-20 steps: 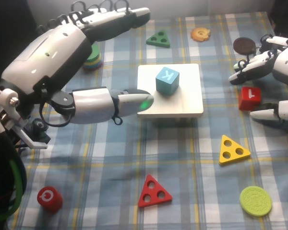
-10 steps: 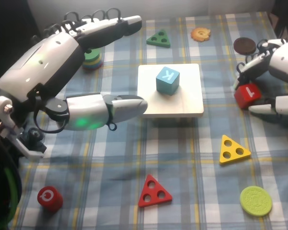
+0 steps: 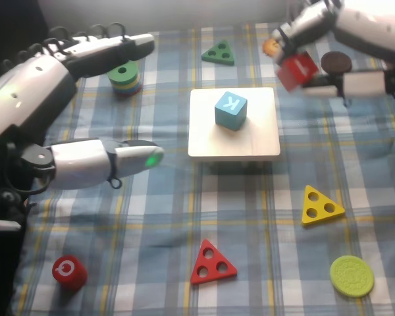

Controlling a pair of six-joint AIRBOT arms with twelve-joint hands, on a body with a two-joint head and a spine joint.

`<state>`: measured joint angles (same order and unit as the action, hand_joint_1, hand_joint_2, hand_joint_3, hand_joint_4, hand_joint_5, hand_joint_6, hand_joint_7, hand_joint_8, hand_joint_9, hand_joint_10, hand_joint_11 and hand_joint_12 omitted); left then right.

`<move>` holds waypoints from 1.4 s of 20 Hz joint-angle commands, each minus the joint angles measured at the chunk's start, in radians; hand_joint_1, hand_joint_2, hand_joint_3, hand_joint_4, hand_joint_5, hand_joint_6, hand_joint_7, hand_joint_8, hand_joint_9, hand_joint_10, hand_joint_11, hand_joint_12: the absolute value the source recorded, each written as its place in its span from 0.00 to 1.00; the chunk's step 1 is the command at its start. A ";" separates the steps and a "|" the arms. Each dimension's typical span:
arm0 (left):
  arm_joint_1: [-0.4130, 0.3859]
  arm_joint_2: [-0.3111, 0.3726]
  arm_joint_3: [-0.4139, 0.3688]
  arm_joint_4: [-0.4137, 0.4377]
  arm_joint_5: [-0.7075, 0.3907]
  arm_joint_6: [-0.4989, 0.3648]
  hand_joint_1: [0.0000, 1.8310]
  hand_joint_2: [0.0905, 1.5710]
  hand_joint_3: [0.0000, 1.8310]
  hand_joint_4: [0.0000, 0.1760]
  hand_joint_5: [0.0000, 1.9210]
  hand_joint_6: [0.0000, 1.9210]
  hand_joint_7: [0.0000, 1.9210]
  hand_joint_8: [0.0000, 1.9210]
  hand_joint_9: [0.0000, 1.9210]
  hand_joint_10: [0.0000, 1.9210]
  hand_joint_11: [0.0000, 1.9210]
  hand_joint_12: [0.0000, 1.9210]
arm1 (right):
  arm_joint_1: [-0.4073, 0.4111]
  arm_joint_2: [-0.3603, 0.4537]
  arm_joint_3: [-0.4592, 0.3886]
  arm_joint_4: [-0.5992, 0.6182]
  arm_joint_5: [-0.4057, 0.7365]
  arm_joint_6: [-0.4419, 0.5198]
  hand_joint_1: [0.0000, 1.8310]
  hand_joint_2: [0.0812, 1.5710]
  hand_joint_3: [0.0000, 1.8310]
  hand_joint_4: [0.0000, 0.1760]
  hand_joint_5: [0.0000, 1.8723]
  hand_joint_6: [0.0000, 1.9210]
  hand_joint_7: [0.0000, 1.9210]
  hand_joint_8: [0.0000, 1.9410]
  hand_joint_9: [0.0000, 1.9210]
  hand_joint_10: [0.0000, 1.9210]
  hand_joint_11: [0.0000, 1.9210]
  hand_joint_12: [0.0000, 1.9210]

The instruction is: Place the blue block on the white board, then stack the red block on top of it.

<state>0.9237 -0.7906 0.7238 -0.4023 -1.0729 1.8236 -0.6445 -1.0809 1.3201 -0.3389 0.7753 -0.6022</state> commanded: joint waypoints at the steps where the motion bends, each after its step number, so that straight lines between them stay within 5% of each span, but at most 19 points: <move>1: -0.007 0.004 -0.003 0.032 -0.128 -0.008 0.48 0.54 0.00 0.53 0.22 0.00 0.18 0.00 0.16 0.00 0.00 0.28 | 0.022 -0.012 0.009 -0.005 0.103 0.028 0.60 0.70 0.00 0.00 0.52 0.52 0.46 0.08 0.44 0.07 0.16 0.60; 3: -0.003 0.007 -0.005 0.030 -0.138 -0.008 0.47 0.54 0.00 0.46 0.22 0.00 0.18 0.00 0.15 0.00 0.00 0.35 | 0.081 -0.047 0.035 -0.098 0.105 0.110 0.62 0.69 0.00 0.00 0.52 0.50 0.47 0.04 0.46 0.06 0.22 0.57; 4: -0.003 0.008 -0.005 0.030 -0.139 -0.008 0.48 0.54 0.00 0.39 0.23 0.00 0.18 0.00 0.15 0.00 0.00 0.41 | 0.108 -0.068 0.051 -0.143 0.105 0.154 0.66 0.70 0.02 0.00 0.54 0.53 0.42 0.48 0.48 0.06 0.29 0.54; 5: -0.003 0.008 -0.005 0.030 -0.139 -0.008 0.47 0.54 0.00 0.37 0.23 0.00 0.18 0.00 0.15 0.00 0.00 0.44 | 0.128 -0.086 0.064 -0.177 0.105 0.186 0.67 0.72 0.01 0.00 0.55 0.53 0.40 0.59 0.49 0.07 0.27 0.56; 6: -0.003 0.008 -0.005 0.030 -0.139 -0.008 0.47 0.54 0.00 0.30 0.23 0.00 0.20 0.00 0.17 0.01 0.00 0.49 | 0.143 -0.110 0.082 -0.220 0.104 0.221 0.68 0.71 0.00 0.00 0.59 0.42 0.40 0.64 0.50 0.09 0.22 0.68; 8: -0.004 0.007 -0.005 0.030 -0.139 -0.008 0.47 0.54 0.00 0.29 0.23 0.00 0.20 0.00 0.17 0.00 0.00 0.47 | 0.145 -0.123 0.089 -0.238 0.103 0.232 0.68 0.71 0.00 0.00 0.60 0.41 0.40 0.65 0.48 0.14 0.21 0.69; 11: -0.005 0.006 -0.006 0.031 -0.139 -0.008 0.46 0.55 0.00 0.32 0.23 0.00 0.20 0.00 0.17 0.00 0.00 0.41 | 0.144 -0.130 0.089 -0.263 0.088 0.238 0.67 0.72 0.00 0.00 0.57 0.49 0.39 0.63 0.44 0.08 0.15 0.59; 12: -0.005 0.007 -0.006 0.031 -0.139 -0.008 0.46 0.55 0.00 0.31 0.23 0.00 0.19 0.00 0.17 0.00 0.00 0.38 | 0.144 -0.130 0.089 -0.266 0.083 0.239 0.65 0.68 0.00 0.00 0.56 0.45 0.39 0.34 0.43 0.06 0.14 0.58; 13: -0.005 0.007 -0.006 0.031 -0.139 -0.008 0.46 0.55 0.00 0.34 0.23 0.00 0.19 0.00 0.17 0.00 0.00 0.35 | 0.144 -0.130 0.089 -0.266 0.080 0.240 0.64 0.67 0.00 0.00 0.56 0.44 0.43 0.18 0.43 0.04 0.13 0.58; 14: -0.005 0.007 -0.007 0.030 -0.139 -0.008 0.47 0.55 0.00 0.33 0.23 0.00 0.19 0.00 0.17 0.00 0.00 0.34 | 0.144 -0.130 0.089 -0.267 0.076 0.240 0.67 0.71 0.00 0.00 0.57 0.46 0.40 0.53 0.45 0.04 0.14 0.61; 15: -0.004 0.006 -0.007 0.030 -0.139 -0.008 0.47 0.55 0.00 0.27 0.24 0.00 0.19 0.00 0.17 0.00 0.00 0.36 | 0.144 -0.130 0.090 -0.268 0.070 0.240 0.67 0.73 0.00 0.00 0.55 0.53 0.37 0.64 0.45 0.04 0.14 0.62; 24: -0.003 0.003 -0.008 0.028 -0.137 -0.008 0.47 0.55 0.00 0.34 0.24 0.00 0.20 0.00 0.17 0.00 0.00 0.44 | 0.134 -0.130 0.090 -0.295 0.044 0.261 0.67 0.73 0.00 0.00 0.55 0.51 0.37 0.66 0.46 0.06 0.13 0.68; 28: -0.004 0.003 -0.007 0.027 -0.136 -0.008 0.47 0.55 0.00 0.32 0.24 0.00 0.20 0.00 0.17 0.00 0.00 0.46 | 0.132 -0.135 0.090 -0.306 0.041 0.262 0.67 0.73 0.00 0.00 0.56 0.47 0.36 0.69 0.38 0.27 0.12 0.72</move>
<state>0.9276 -0.7868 0.7193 -0.4015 -1.0901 1.8233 -0.5167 -1.2121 1.4094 -0.6899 0.7250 -0.3435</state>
